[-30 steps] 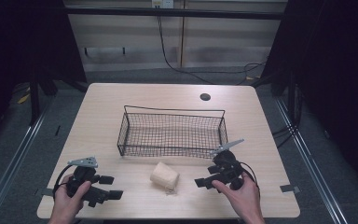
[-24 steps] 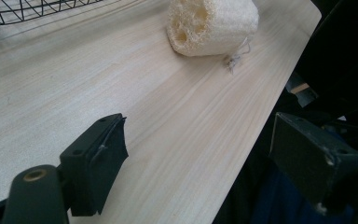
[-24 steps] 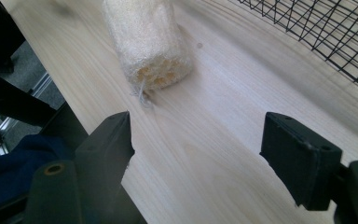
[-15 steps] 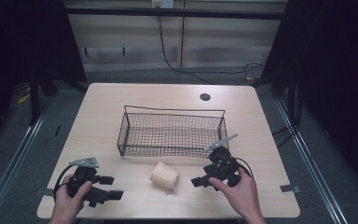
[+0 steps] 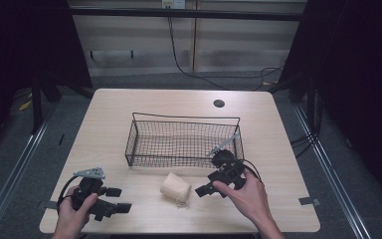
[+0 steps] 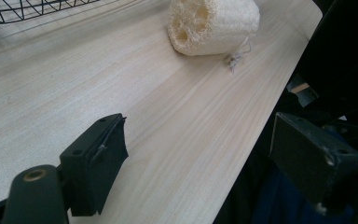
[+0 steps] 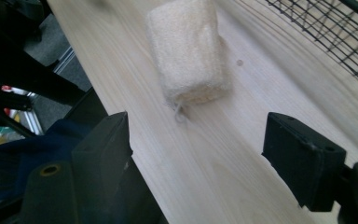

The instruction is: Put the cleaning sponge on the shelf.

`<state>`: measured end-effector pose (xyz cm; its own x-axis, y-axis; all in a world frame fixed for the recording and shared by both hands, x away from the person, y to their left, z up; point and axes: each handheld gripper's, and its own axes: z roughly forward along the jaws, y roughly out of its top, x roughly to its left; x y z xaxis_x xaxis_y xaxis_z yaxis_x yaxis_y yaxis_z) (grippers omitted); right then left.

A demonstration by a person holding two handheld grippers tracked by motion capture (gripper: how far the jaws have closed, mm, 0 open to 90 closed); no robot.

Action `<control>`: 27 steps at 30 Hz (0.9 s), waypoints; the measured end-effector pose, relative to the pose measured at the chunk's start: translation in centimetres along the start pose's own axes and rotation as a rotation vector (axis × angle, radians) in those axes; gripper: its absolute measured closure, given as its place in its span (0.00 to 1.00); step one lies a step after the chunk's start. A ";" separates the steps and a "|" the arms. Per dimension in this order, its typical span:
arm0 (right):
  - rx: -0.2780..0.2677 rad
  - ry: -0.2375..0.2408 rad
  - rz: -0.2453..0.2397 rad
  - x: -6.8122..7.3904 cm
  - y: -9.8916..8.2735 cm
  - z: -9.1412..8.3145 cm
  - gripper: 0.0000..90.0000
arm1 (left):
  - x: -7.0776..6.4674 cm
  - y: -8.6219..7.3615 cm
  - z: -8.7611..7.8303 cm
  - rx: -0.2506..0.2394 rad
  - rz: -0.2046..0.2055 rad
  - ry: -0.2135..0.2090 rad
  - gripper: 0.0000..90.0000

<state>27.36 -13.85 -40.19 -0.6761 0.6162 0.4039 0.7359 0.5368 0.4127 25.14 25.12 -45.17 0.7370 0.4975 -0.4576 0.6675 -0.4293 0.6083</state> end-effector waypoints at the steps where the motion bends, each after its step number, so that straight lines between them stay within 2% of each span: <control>1: 0.008 -0.002 -0.007 0.0 0.2 0.1 0.25 | 0.0 0.0 0.0 -0.001 0.000 0.003 0.20; 16: 0.080 0.031 -0.051 0.6 2.9 1.1 0.24 | 0.0 0.0 0.0 -0.003 0.000 0.002 0.20; 17: 0.083 0.028 -0.037 0.7 3.0 1.2 0.24 | 0.0 0.0 0.0 -0.002 0.000 0.001 0.20; 27: 0.129 0.028 -0.048 0.7 4.3 1.9 0.26 | 0.0 0.0 0.0 -0.002 0.001 -0.002 0.20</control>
<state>30.11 -10.03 -39.72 -0.7103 0.5728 0.4091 0.7000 0.6361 0.3247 25.13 25.07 -45.16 0.7377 0.4956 -0.4584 0.6667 -0.4281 0.6100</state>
